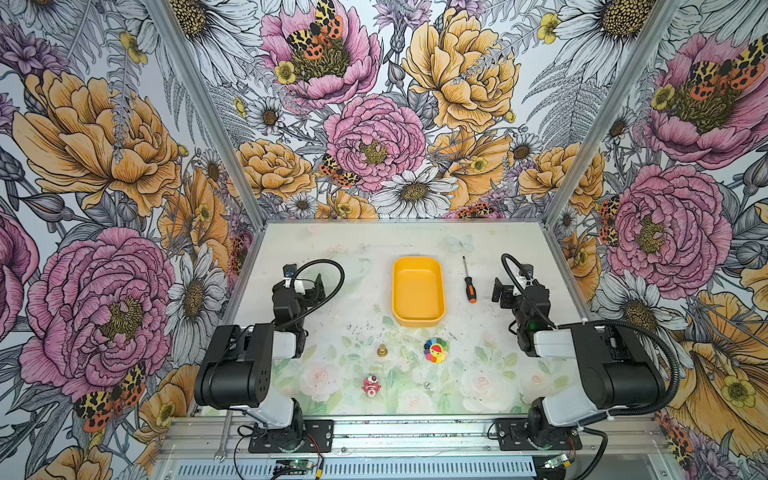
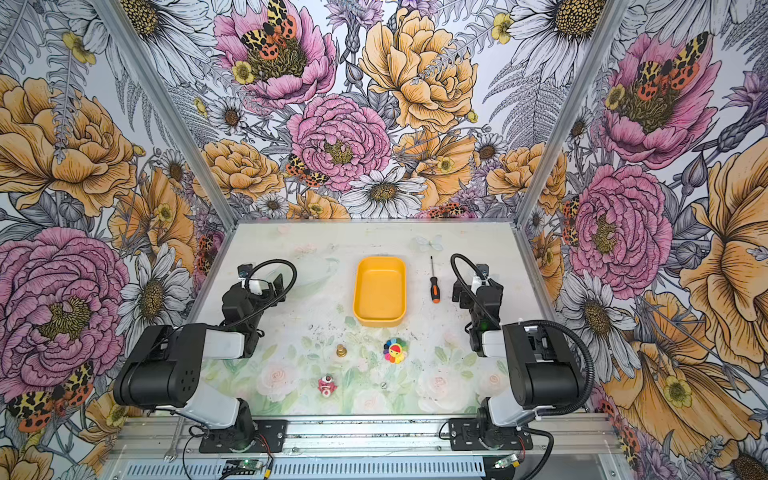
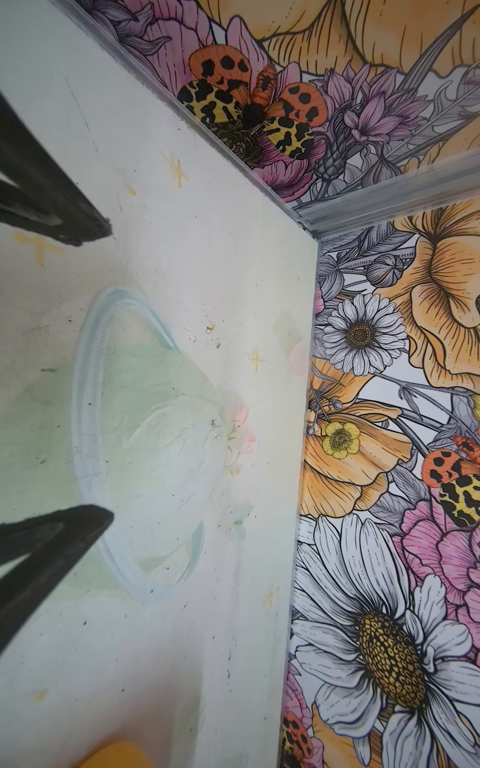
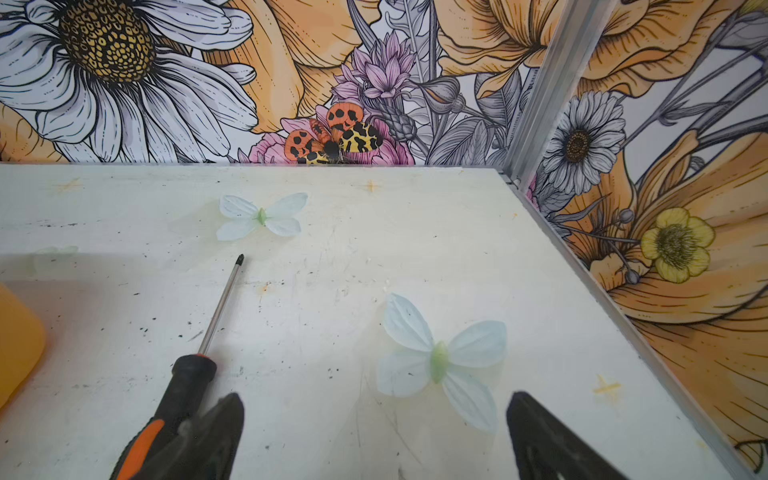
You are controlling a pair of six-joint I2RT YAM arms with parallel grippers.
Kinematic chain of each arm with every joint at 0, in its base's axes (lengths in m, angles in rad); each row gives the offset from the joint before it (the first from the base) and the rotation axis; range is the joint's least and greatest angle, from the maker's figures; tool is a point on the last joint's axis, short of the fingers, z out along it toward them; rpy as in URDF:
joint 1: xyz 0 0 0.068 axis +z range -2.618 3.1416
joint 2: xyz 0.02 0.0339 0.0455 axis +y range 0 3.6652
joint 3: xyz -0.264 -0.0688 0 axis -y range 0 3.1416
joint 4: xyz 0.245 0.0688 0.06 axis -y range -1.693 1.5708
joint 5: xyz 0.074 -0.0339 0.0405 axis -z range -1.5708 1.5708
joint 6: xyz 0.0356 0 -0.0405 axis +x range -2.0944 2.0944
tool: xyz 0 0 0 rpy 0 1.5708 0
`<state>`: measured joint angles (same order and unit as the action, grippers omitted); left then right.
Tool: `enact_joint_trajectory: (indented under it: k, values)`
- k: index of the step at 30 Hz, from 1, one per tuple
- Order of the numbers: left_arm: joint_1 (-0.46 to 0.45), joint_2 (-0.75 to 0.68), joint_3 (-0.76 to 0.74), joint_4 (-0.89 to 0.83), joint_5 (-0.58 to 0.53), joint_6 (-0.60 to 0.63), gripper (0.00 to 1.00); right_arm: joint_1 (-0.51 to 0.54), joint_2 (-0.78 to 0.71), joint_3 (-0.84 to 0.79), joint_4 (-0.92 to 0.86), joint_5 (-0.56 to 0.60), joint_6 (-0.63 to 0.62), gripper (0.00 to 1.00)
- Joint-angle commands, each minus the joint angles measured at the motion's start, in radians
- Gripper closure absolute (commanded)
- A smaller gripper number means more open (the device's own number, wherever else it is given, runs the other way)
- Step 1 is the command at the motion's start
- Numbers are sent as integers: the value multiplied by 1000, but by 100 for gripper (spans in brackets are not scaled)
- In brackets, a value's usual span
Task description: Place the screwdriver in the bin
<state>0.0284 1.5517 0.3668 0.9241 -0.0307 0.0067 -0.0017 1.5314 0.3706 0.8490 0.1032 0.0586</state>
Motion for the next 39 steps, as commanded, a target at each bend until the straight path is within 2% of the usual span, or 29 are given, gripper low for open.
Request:
enact_joint_trajectory:
  k: [1, 24, 31, 35, 39]
  values:
    - [5, -1, 11, 13, 5, -9, 1, -5, 2, 23, 10, -13, 6, 0]
    - [0, -1, 12, 12, -3, -6, 1, -7, 2, 22, 9, -14, 6, 1]
    - [-14, -16, 16, -6, -64, -10, 1, -5, -7, 26, -1, 20, 17, 0]
    - [-24, -119, 55, -164, -53, 7, 1, -6, -95, 69, -152, 57, 30, 0]
    - [-40, -254, 150, -436, -15, 5, 1, -4, -199, 186, -479, 26, 66, 1]
